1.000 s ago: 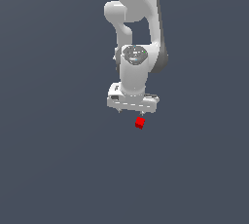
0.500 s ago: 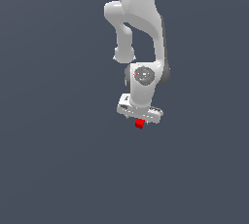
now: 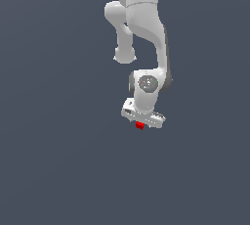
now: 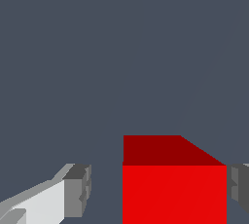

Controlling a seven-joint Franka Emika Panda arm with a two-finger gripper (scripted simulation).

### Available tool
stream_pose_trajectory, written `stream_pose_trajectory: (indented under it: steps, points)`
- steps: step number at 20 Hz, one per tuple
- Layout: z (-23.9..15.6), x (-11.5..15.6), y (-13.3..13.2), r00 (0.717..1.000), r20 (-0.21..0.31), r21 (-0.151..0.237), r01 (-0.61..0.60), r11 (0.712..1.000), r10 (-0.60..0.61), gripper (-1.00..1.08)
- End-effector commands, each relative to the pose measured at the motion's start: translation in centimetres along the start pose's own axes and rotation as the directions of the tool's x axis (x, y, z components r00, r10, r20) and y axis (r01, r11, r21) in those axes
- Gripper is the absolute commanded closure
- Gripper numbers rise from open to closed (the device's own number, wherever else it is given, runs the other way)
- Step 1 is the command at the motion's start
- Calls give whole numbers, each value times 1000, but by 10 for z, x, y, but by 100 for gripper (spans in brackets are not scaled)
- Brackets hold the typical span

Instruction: Pick up the red cube and move it to a goal position.

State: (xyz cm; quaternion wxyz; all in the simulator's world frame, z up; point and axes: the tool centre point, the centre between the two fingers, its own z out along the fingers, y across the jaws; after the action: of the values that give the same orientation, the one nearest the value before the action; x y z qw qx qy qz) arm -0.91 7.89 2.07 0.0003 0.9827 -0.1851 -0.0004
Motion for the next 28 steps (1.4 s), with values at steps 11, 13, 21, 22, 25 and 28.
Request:
stream_pose_trajectory:
  steps: [11,13,21,22,25,28]
  points:
    - [1,0,-1,1000,-1,1,-3,1000,3,108]
    - [0,0,-1,1000,-1,1,-3,1000,3,108]
    - [-23,-3,4,1000,-1,1,-3,1000,3,108]
    - [-28,-4,5,1000,-1,1,-3,1000,3,108]
    - [-46,-7,8,1000,-1,1,-3,1000,3,108]
    - [-69,-10,13,1000,0,1,-3,1000,3,108]
